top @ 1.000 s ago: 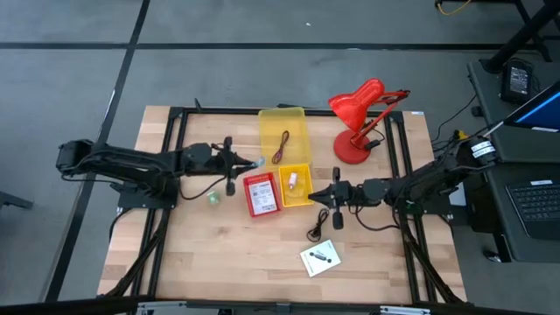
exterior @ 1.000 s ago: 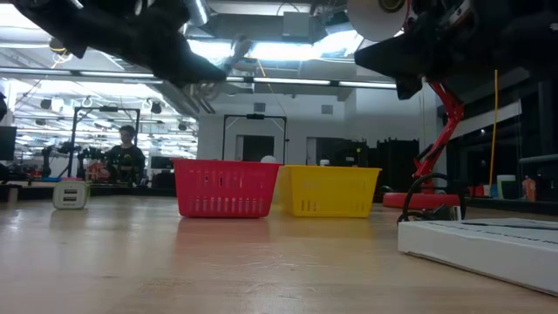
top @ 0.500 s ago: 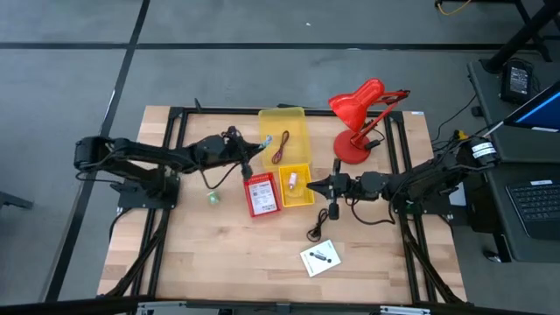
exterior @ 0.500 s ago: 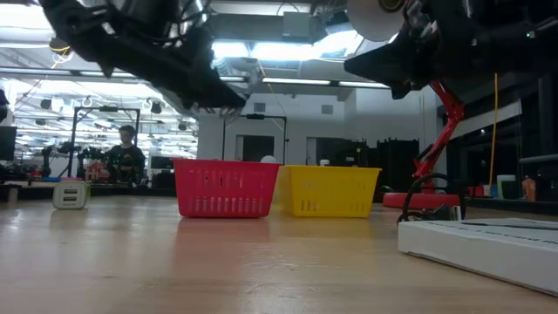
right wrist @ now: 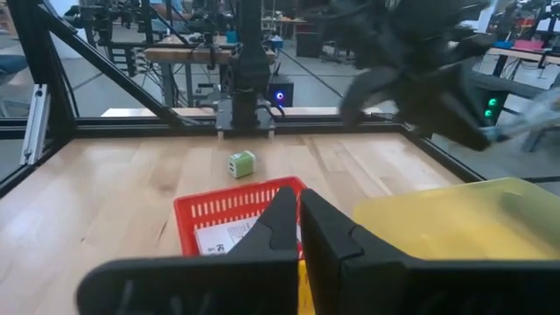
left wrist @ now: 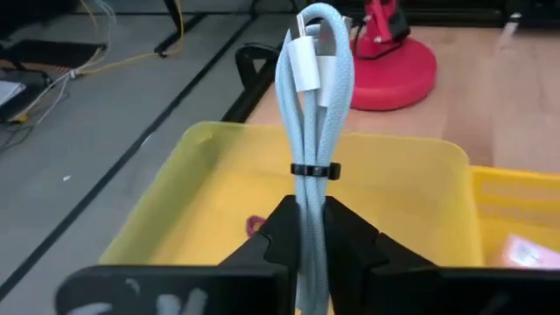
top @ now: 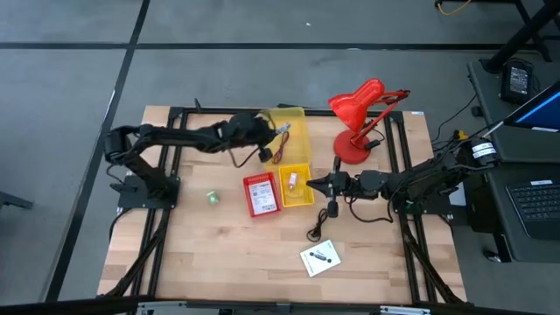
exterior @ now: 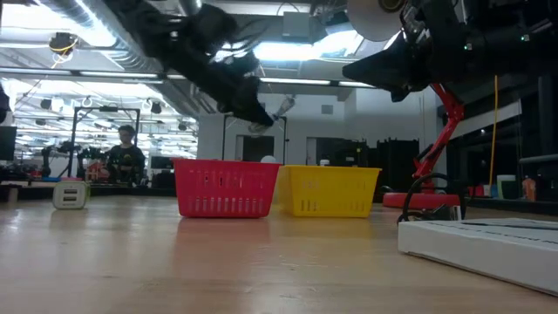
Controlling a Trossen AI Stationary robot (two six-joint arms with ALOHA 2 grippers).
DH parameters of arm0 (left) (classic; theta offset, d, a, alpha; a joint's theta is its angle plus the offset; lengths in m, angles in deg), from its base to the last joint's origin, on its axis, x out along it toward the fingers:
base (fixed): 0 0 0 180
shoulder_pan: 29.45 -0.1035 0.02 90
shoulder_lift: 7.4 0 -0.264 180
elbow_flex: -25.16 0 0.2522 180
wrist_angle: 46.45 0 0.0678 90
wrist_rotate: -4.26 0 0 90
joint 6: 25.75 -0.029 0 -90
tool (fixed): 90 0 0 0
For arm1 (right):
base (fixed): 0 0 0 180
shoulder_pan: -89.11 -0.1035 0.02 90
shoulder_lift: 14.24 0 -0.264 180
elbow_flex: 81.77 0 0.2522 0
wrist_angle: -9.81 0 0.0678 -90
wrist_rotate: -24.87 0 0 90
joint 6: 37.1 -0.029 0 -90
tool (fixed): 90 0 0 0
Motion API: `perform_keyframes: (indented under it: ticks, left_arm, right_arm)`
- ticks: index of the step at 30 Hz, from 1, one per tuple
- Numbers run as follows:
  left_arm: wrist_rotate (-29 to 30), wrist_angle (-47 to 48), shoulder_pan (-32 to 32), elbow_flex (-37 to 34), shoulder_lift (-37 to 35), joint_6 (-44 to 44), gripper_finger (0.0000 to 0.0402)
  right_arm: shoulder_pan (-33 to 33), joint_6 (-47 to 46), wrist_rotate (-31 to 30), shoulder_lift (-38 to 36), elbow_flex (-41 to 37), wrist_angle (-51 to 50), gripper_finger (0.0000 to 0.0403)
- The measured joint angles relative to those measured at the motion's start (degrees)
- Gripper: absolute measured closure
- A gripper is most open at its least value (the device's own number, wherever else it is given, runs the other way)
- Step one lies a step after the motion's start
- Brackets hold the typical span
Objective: Pick and place items into bin
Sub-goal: Put the blue cable wire into the top yellow bin, then put the white card reader box into the red bin
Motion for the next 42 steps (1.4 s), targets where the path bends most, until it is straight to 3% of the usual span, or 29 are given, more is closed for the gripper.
perform_keyframes:
  ticks: [10,23,35,42]
  left_arm:
    - [-0.57,8.56,-4.03,11.42,9.7,-2.48,0.0373]
    - [0.04,8.99,-6.65,11.88,14.45,-3.4,0.0369]
    - [0.24,8.97,-6.6,11.88,14.39,-4.89,0.0305]
    - [-0.34,8.78,-6.16,11.88,13.01,-4.89,0.0294]
  right_arm:
    - [0.0,1.53,-0.01,0.0,0.0,-0.48,0.0401]
    - [0.0,2.94,-0.01,0.0,0.0,-1.44,0.0401]
    - [0.0,3.0,-0.01,0.0,0.0,-1.42,0.0401]
    - [0.0,3.04,-0.01,0.0,0.0,-1.4,0.0401]
